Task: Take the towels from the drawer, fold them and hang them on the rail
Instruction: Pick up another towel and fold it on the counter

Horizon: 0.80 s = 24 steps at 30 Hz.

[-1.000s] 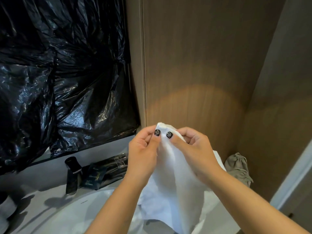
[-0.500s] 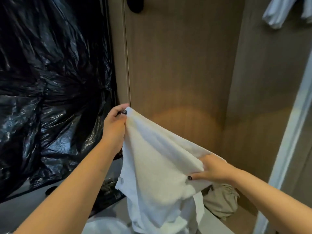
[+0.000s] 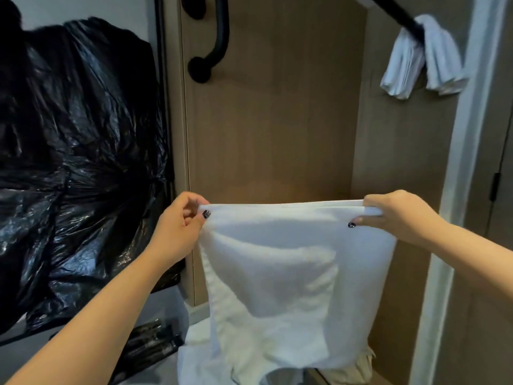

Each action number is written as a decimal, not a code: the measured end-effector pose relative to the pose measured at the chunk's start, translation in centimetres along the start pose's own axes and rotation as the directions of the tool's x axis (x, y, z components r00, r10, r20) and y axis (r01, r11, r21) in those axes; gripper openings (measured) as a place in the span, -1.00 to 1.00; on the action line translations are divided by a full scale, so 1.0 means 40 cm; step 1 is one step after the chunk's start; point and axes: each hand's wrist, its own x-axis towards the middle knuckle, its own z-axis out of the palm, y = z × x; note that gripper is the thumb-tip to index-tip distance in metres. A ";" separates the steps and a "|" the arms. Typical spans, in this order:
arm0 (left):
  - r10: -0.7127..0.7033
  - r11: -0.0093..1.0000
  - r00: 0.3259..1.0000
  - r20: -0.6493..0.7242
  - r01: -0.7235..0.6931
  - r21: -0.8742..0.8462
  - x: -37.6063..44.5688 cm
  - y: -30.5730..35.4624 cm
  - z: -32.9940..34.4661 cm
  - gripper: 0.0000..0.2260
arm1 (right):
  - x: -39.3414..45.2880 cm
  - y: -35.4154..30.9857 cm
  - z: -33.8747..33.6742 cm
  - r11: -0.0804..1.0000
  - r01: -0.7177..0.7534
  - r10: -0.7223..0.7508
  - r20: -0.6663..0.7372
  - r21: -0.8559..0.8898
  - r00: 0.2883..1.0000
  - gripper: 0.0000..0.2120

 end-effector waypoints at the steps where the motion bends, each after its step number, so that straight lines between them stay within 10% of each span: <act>1: -0.006 1.000 0.999 -0.039 0.006 -0.007 -0.013 0.012 0.011 -0.76 | -0.014 0.010 -0.015 0.998 0.049 -0.046 -0.065 0.050 0.997 -0.69; 11: -0.044 0.958 0.991 -0.127 0.005 -0.286 -0.218 0.250 0.162 -0.87 | -0.188 -0.035 -0.035 0.927 -0.018 0.077 -0.143 0.375 0.987 -0.80; 17: 0.000 0.930 0.998 0.058 0.021 -0.367 -0.383 0.353 0.227 -0.86 | -0.300 -0.240 -0.017 0.533 0.025 -0.115 0.044 0.846 0.992 -0.81; 24: -0.055 0.929 0.998 -0.031 0.040 -0.367 -0.516 0.359 0.175 -0.79 | -0.393 -0.335 0.034 0.195 -0.114 -0.169 0.148 0.974 0.974 -0.83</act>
